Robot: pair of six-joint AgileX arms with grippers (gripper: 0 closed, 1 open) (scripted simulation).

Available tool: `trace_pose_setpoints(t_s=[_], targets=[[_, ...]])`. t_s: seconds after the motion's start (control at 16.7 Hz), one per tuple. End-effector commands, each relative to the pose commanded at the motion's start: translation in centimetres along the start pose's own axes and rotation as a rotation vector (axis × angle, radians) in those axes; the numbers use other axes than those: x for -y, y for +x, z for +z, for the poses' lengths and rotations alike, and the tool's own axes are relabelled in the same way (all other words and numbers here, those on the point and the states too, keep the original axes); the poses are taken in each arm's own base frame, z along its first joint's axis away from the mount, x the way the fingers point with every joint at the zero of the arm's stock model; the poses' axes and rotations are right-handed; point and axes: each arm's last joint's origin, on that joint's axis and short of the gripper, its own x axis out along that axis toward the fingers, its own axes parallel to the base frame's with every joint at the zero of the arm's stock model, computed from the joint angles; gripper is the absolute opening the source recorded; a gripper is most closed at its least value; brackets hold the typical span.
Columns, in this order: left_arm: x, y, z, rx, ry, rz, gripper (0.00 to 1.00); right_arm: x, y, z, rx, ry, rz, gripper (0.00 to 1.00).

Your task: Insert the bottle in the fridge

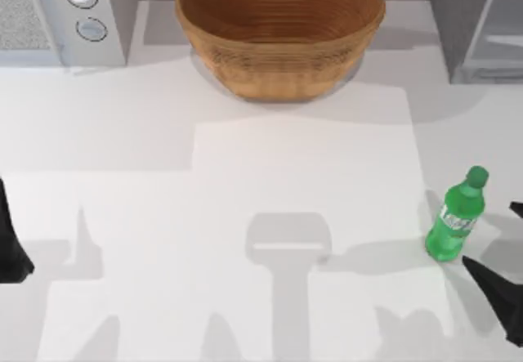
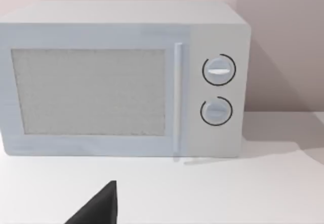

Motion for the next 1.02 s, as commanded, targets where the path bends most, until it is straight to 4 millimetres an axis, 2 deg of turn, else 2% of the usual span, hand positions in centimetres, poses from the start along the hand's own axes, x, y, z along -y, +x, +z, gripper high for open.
trace_pose_setpoints(t_s=[0.12, 0.48, 0.72, 1.02], targets=[[0.0, 0.0, 0.0, 0.000, 0.000, 0.000, 1.00, 0.3, 0.9, 0.1, 0.002, -0.002, -0.002, 1.00], [0.0, 0.0, 0.0, 0.000, 0.000, 0.000, 1.00, 0.1, 5.7, 0.0, 0.001, -0.003, -0.001, 1.00], [0.0, 0.0, 0.0, 0.000, 0.000, 0.000, 1.00, 0.0, 5.9, 0.0, 0.001, -0.002, -0.001, 1.00], [0.0, 0.0, 0.0, 0.000, 0.000, 0.000, 1.00, 0.0, 5.9, 0.0, 0.001, -0.002, -0.001, 0.63]])
